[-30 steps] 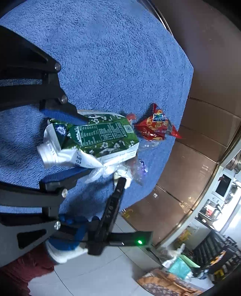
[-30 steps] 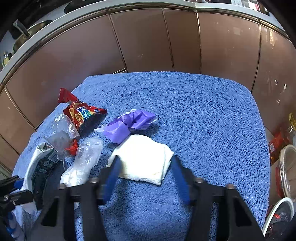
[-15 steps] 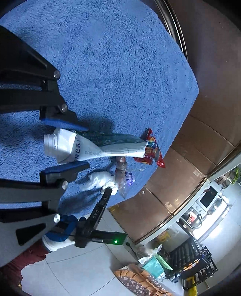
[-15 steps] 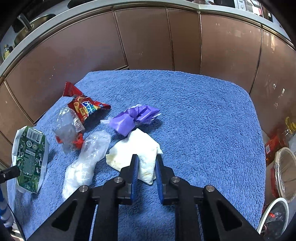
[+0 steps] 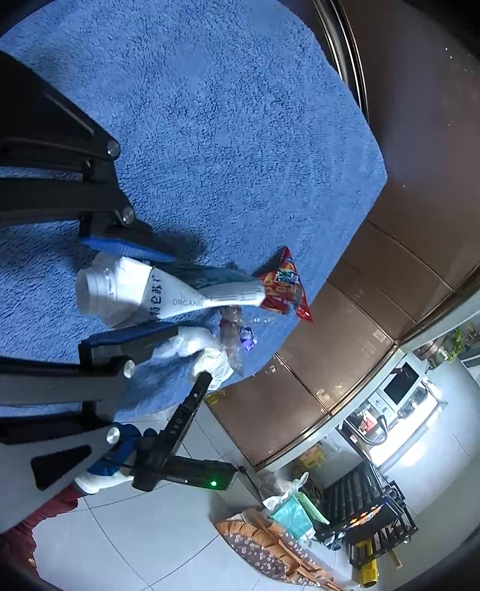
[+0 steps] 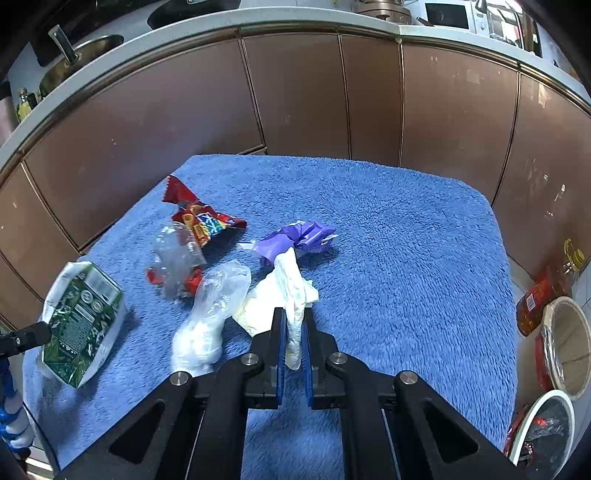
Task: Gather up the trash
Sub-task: 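Grasp the green milk carton with the left tool while the right tool grasps the white tissue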
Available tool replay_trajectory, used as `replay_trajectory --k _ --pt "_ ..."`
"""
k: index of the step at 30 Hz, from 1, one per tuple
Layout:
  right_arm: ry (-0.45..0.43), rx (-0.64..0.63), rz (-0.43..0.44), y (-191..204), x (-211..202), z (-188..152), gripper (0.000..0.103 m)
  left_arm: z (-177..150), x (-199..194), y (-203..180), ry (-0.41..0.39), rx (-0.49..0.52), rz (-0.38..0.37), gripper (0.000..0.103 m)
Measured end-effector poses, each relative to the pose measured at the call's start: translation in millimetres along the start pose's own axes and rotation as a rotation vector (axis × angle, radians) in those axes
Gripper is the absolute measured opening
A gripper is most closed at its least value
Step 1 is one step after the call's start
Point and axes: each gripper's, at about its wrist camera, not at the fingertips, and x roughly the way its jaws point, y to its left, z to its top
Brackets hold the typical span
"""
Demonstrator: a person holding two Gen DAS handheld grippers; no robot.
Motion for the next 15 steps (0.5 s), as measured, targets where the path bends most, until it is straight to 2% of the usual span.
replay_trajectory --k 15 --pt "-0.087 0.082 0.011 -16.9 -59.6 -28.8 0.007 -10.0 -29.0 -39.7 -0.009 0.030 -0.083 0.032"
